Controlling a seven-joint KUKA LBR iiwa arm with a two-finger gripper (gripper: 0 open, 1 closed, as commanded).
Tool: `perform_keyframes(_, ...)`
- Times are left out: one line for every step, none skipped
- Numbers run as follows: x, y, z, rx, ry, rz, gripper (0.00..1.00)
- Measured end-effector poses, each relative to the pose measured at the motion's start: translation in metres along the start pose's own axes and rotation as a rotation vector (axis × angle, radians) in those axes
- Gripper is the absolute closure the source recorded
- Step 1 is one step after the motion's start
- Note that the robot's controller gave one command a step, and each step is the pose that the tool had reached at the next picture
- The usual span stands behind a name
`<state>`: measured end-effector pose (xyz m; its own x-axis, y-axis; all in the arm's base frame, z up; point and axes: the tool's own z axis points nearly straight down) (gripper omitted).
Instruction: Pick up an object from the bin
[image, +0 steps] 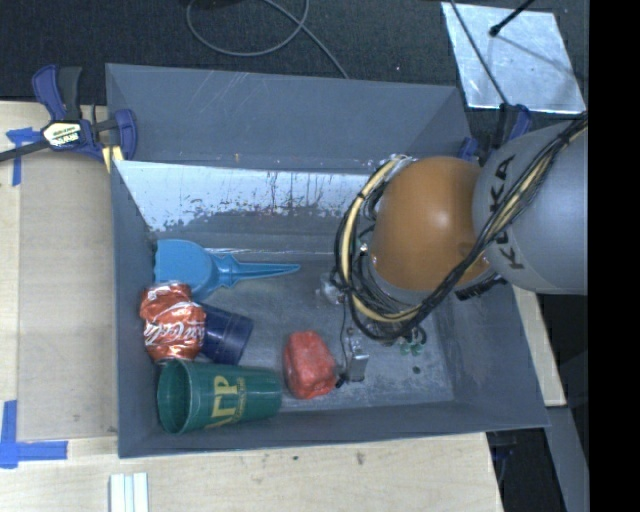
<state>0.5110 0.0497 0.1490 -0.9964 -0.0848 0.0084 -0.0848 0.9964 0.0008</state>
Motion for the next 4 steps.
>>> perform_keyframes(0.008, 0.008, 0.003, 0.002, -0.013, 0.015, 0.00)
perform_keyframes(0.017, 0.018, 0.020, -0.001, -0.008, -0.044, 0.00)
perform_keyframes(0.011, 0.036, 0.042, 0.003, -0.010, -0.116, 0.00)
perform_keyframes(0.010, 0.013, 0.055, -0.002, -0.009, -0.048, 1.00)
